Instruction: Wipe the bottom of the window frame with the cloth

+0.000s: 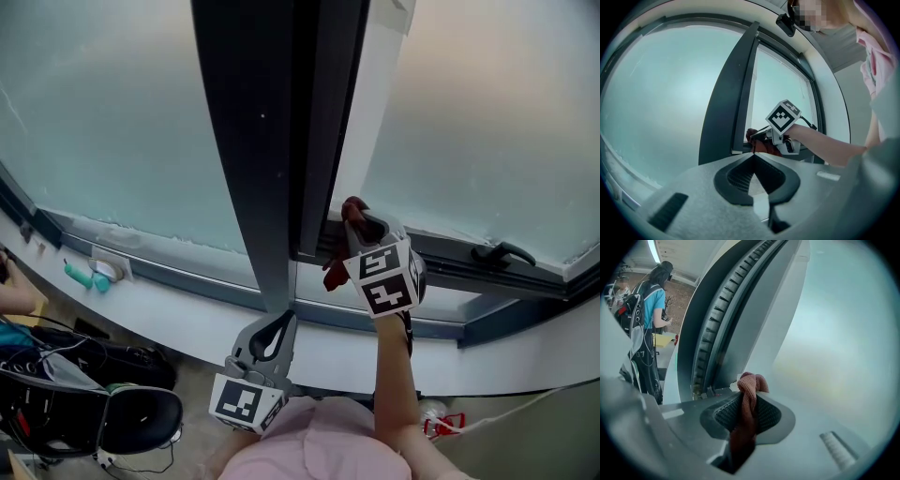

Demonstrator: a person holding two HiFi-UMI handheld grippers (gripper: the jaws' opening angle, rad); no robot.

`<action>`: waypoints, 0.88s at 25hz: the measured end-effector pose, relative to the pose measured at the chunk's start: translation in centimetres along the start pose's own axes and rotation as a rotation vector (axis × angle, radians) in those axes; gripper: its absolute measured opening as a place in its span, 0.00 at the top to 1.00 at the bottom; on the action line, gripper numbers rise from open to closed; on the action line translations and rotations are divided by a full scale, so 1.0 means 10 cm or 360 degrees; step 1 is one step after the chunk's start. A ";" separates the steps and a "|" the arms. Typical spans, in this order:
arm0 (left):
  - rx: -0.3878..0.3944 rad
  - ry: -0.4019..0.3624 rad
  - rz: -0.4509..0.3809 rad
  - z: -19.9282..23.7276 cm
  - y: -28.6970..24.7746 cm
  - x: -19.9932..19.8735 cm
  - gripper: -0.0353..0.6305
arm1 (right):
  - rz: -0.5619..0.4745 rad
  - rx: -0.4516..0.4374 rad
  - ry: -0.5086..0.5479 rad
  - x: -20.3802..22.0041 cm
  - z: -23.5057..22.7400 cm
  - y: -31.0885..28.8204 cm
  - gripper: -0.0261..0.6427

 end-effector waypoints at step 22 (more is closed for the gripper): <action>0.0039 -0.0027 0.0003 -0.15 -0.05 0.03 0.95 | -0.0052 0.0006 -0.0096 0.18 -0.14 0.17 0.85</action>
Point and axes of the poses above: the fingertips, and each gripper's own axes: y backward along the fingers, z to its left, x out of its underside, the point moved 10 cm from there along y, backward along the fingers, and after that the axes turned 3 degrees about -z, right-handed, at the moved point
